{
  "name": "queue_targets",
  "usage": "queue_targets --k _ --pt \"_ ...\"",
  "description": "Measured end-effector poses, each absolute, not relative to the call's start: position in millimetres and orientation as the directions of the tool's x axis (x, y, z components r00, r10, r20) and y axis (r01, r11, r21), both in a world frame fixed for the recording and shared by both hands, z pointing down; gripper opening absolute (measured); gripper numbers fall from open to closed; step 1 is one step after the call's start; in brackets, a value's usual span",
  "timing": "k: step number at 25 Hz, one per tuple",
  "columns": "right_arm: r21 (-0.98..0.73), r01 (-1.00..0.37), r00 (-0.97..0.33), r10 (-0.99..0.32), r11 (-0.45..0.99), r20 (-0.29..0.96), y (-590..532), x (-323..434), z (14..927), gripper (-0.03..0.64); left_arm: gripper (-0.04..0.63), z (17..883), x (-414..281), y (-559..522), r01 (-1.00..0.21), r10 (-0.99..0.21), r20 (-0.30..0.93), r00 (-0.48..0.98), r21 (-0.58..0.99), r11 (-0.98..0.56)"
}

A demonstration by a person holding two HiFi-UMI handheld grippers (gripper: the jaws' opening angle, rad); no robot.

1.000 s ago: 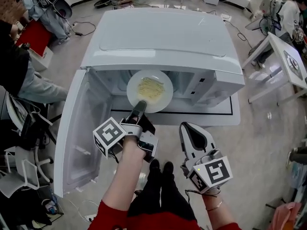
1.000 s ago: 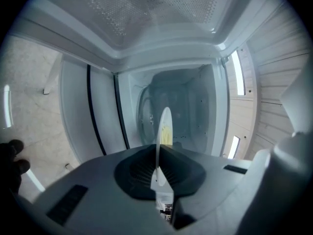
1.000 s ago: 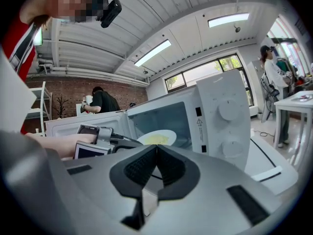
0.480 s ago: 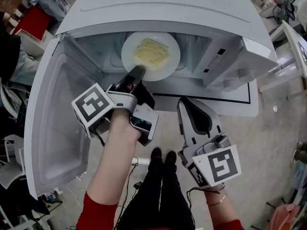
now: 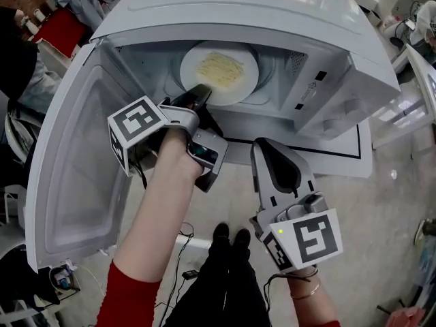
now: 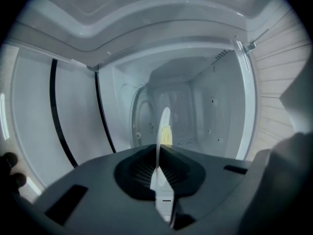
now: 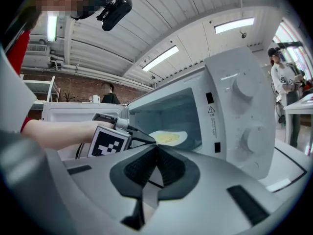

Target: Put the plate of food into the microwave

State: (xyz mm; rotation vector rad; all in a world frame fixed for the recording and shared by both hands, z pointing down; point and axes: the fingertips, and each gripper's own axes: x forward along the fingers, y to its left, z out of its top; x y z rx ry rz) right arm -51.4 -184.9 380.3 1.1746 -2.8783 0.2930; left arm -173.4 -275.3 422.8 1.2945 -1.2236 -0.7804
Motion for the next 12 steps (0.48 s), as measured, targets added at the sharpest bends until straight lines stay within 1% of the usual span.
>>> queue_targets --k 12 --pt "-0.182 -0.693 -0.717 -0.693 0.697 0.075 -191 -53 372 0.015 0.021 417 -179 -306 -0.189 -0.943 0.252 0.218 0.959 0.212"
